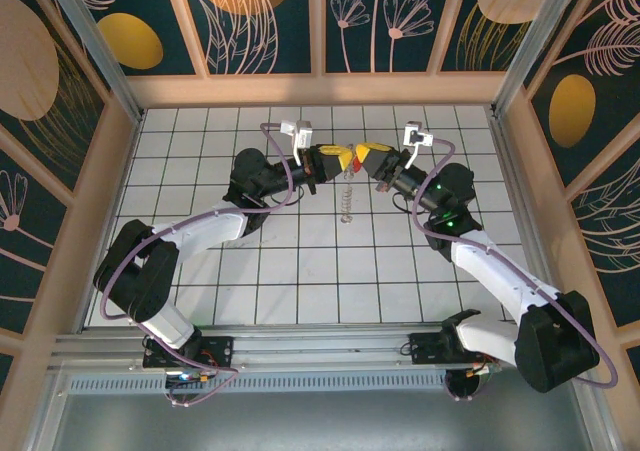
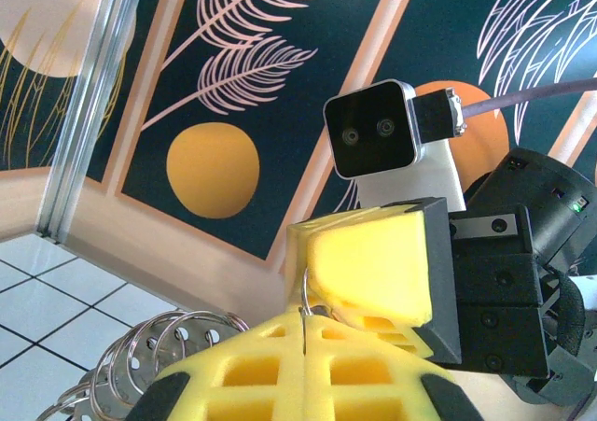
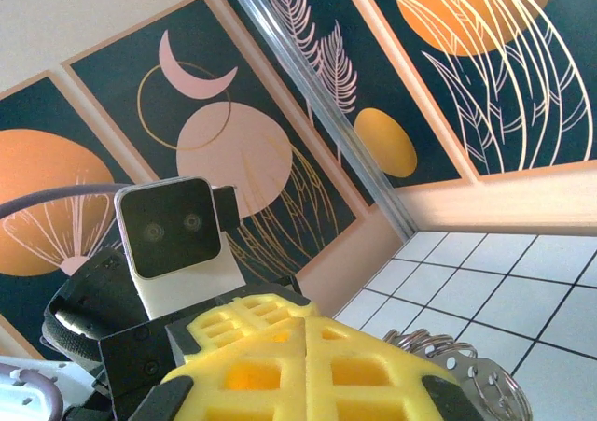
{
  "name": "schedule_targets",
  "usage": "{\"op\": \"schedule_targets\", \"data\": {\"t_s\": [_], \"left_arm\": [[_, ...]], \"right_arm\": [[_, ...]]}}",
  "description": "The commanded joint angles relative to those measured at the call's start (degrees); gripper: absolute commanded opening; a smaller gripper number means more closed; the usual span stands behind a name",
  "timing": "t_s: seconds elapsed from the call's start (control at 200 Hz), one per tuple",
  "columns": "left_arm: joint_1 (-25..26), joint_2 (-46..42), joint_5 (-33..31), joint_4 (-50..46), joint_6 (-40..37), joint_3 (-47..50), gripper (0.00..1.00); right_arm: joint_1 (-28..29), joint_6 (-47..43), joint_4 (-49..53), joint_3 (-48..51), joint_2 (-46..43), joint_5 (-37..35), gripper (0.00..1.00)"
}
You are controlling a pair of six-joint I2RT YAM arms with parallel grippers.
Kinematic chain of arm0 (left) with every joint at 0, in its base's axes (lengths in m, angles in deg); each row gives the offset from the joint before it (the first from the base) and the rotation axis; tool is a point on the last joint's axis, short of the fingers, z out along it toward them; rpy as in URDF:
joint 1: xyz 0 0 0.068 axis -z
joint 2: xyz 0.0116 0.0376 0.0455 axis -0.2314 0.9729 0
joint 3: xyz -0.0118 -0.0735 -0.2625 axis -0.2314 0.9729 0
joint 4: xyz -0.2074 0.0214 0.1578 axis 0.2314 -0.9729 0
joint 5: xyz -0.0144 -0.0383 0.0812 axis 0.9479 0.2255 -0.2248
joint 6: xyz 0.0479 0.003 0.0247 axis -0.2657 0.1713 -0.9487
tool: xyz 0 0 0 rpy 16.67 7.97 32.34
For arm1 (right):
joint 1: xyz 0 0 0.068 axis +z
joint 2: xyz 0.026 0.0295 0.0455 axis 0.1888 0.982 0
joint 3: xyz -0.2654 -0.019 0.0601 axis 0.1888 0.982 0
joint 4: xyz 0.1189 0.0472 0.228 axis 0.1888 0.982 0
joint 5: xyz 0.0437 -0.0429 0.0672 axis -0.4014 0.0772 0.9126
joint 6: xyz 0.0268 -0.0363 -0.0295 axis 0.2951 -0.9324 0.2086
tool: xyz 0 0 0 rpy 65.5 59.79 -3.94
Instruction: Put the keys on the keyring
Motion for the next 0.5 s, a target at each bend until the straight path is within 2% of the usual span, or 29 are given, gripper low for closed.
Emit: {"op": "schedule_targets", "data": {"t_s": [0.0, 0.496], "left_arm": [[0.4, -0.7, 1.0, 5.6, 0.7, 0.0, 0.0], [0.4, -1.1, -0.1, 6.3, 0.7, 0.0, 0.0]], "right_arm": [[-0.6, -0.1, 0.9, 0.6, -1.4, -1.9, 0.0], [-0.8, 0.6, 2.1, 3.2, -2.2, -1.4, 0.0]]}}
